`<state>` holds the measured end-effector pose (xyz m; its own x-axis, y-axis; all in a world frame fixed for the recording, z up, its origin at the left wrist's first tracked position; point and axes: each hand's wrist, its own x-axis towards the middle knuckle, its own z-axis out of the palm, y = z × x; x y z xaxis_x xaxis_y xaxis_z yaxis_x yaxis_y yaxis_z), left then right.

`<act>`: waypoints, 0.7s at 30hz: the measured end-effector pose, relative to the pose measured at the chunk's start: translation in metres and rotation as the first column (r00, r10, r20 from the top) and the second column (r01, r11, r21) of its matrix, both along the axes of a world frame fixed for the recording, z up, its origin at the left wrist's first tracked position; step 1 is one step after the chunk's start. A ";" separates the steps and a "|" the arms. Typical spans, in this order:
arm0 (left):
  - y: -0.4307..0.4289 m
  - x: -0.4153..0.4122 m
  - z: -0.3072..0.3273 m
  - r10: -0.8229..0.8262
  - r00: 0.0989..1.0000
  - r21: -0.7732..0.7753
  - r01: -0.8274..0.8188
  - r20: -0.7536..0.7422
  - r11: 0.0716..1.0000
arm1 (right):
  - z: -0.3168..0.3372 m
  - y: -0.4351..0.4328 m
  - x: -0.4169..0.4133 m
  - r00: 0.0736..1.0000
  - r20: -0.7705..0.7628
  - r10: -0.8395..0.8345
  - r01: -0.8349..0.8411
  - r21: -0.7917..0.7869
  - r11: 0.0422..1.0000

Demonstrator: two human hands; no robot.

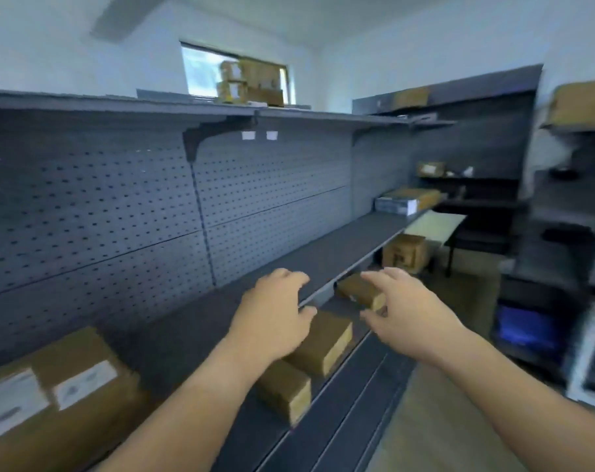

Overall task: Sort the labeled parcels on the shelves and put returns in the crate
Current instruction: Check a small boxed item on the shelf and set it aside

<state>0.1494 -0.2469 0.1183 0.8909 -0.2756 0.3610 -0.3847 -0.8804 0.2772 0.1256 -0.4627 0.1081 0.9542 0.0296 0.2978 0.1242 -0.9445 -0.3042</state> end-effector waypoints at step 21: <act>-0.443 0.284 -0.014 -0.558 0.830 0.002 0.558 0.010 0.830 | -0.009 -0.394 0.163 0.819 -0.024 -0.573 0.574 0.019 0.819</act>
<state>0.4339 -0.6898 0.1039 0.5817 -0.7246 0.3696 -0.8134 -0.5145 0.2714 0.2884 -0.8569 0.0995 0.8011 -0.5314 0.2753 -0.4426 -0.8357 -0.3250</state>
